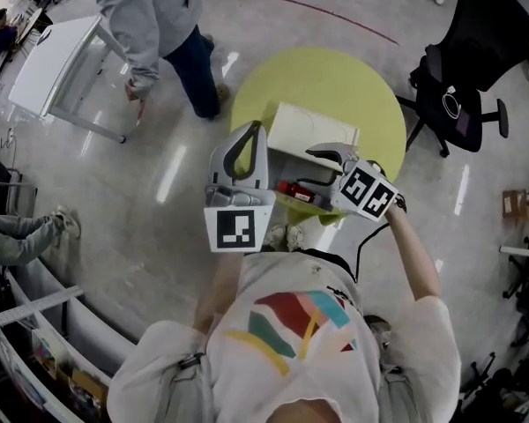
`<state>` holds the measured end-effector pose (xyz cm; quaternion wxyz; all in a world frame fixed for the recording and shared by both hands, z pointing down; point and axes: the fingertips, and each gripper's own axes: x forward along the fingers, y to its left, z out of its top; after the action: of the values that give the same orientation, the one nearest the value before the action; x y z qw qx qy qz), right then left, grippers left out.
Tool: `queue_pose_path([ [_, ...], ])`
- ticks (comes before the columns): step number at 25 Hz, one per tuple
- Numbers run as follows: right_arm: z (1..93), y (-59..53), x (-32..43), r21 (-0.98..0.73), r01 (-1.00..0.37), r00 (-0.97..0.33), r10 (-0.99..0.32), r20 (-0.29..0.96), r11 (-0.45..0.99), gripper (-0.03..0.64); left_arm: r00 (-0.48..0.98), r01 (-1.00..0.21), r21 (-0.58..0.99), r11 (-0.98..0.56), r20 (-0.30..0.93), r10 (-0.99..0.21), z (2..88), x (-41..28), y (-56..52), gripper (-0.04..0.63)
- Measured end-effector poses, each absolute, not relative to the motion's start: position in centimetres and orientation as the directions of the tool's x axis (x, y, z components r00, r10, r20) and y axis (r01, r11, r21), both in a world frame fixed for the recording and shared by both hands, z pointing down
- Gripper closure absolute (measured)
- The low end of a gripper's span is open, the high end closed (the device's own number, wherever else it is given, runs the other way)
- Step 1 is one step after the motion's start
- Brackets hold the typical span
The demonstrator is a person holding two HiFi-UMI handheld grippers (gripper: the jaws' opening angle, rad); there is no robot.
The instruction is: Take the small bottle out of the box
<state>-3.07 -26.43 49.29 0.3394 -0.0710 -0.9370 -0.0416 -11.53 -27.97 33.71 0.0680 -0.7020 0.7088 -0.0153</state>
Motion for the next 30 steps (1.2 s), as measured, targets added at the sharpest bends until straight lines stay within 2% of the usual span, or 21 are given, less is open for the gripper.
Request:
queue_pose_path([
  [8,57.9,-25.3,-1.9,-0.146,0.284,-0.511,0.279,0.813,0.948,0.374,-0.051,-0.984,-0.166,0.058,-0.045,-0.998,34.8,-12.9,-27.0,0.580],
  [15,63.1,-24.2,-0.5,-0.295,0.304,-0.303,0.386,0.871,0.906,0.391,-0.102,-0.989,-0.103,0.105,-0.031,-0.994,36.1,-14.4,-26.0,0.580],
  [21,66.0,-24.0,0.3,-0.344,0.311,-0.164,0.407,0.899,0.886,0.391,-0.136,-0.988,-0.076,0.136,-0.008,-0.991,37.2,-15.2,-25.0,0.580],
  [30,67.4,-24.4,-0.3,-0.308,0.329,-0.088,0.353,0.931,0.893,0.407,-0.144,-0.986,-0.083,0.144,0.003,-0.990,38.0,-15.8,-24.0,0.580],
])
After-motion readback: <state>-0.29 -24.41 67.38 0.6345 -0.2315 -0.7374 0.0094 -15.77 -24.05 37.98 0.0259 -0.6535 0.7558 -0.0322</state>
